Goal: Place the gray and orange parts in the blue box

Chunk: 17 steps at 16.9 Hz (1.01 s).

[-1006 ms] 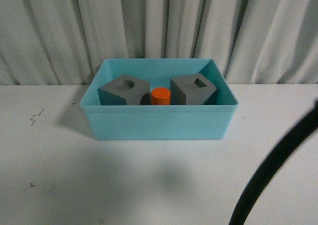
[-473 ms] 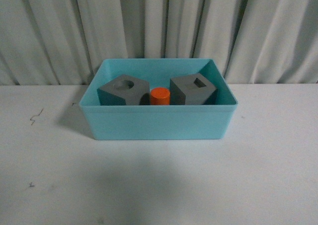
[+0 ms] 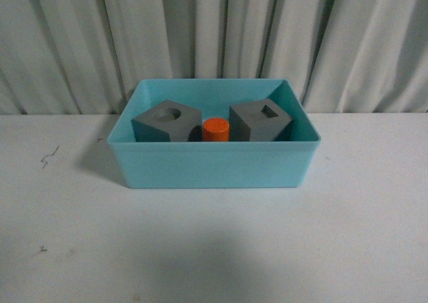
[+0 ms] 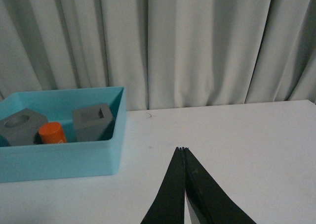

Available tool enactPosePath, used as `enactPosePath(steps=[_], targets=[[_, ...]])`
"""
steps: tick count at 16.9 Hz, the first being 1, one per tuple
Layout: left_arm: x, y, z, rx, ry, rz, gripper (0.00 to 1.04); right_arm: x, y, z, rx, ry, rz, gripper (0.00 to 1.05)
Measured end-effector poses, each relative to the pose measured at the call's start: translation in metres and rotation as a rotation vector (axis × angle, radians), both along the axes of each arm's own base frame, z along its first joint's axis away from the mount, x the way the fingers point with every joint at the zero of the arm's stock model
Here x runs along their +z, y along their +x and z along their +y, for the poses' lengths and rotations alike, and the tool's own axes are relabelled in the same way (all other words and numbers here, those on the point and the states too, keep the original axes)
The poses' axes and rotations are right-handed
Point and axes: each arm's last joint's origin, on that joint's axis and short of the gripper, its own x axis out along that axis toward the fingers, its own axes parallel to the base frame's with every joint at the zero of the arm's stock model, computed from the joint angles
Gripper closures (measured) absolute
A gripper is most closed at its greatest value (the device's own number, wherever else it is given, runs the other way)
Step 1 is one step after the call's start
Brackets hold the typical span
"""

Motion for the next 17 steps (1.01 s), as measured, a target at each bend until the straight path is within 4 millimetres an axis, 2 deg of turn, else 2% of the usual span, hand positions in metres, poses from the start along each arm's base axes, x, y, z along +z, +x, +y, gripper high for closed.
enactPosePath(steps=[3, 5, 17], targets=[[0.000, 0.000, 0.000, 0.000, 0.000, 0.000, 0.07, -0.009, -0.008, -0.007, 0.005, 0.001, -0.011, 1.03], [0.000, 0.000, 0.000, 0.000, 0.000, 0.000, 0.07, -0.009, -0.013, -0.019, -0.021, 0.000, -0.008, 1.03], [0.000, 0.000, 0.000, 0.000, 0.000, 0.000, 0.07, -0.007, -0.033, -0.018, -0.001, -0.001, -0.018, 1.03]])
